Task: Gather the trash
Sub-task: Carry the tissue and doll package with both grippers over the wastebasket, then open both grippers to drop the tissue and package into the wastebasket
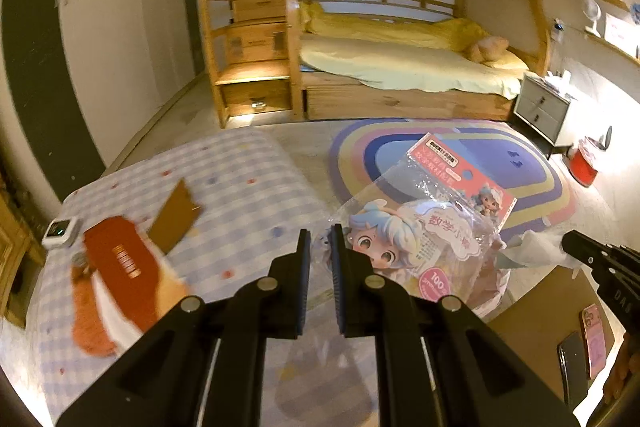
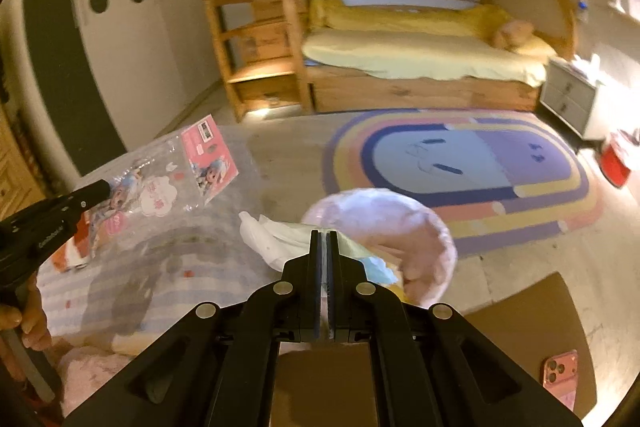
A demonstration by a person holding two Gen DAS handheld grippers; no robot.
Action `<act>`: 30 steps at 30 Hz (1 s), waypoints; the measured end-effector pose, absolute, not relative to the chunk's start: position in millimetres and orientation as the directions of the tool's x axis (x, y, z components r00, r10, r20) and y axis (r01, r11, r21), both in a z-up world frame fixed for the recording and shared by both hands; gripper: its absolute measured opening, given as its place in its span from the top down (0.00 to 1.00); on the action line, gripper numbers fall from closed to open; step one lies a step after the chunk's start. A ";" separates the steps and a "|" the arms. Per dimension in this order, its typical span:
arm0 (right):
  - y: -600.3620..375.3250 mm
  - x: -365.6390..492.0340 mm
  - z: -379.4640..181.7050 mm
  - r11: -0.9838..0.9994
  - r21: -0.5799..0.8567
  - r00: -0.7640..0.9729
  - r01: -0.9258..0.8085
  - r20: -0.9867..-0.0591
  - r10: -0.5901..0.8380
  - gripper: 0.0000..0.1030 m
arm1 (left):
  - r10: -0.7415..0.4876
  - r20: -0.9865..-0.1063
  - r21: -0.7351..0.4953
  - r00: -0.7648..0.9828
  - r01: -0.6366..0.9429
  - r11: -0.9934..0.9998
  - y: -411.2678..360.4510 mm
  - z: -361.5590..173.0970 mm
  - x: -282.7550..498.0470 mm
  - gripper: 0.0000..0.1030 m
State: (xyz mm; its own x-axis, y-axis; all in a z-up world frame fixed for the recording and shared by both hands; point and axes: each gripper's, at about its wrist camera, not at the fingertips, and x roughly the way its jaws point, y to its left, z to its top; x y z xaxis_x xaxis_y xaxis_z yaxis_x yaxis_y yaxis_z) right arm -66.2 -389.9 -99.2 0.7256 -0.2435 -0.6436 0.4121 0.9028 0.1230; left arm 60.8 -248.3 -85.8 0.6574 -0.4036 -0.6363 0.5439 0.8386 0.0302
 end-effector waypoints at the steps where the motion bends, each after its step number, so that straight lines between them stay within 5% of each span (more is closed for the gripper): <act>1: -396.6 -66.7 -101.4 0.897 0.132 0.723 0.422 -0.646 -0.245 0.98 | -0.410 -0.639 0.028 0.651 0.552 0.833 -255.6 -87.8 61.0 0.92; 20: -461.6 -20.7 -163.4 0.834 0.170 0.626 0.525 -0.741 -0.243 0.98 | -0.487 -0.710 -0.049 0.509 0.654 0.755 -378.7 -118.2 98.4 0.89; 24: -471.3 -12.3 -171.9 0.820 0.182 0.622 0.543 -0.743 -0.247 0.90 | -0.512 -0.703 -0.086 0.494 0.656 0.750 -380.8 -118.2 102.1 0.43; 30: -475.5 -13.6 -172.0 0.799 0.189 0.605 0.570 -0.756 -0.252 0.81 | -0.513 -0.688 -0.078 0.514 0.650 0.756 -361.1 -110.6 97.9 0.42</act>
State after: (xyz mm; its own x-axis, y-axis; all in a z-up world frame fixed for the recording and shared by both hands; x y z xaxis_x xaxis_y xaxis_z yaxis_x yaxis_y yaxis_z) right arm -13.6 -475.5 -172.0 0.6045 -0.2520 -0.7557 0.5701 0.7995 0.1895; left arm 97.9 -361.1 -110.6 0.5138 -0.5125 -0.6879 0.6499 0.7561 -0.0779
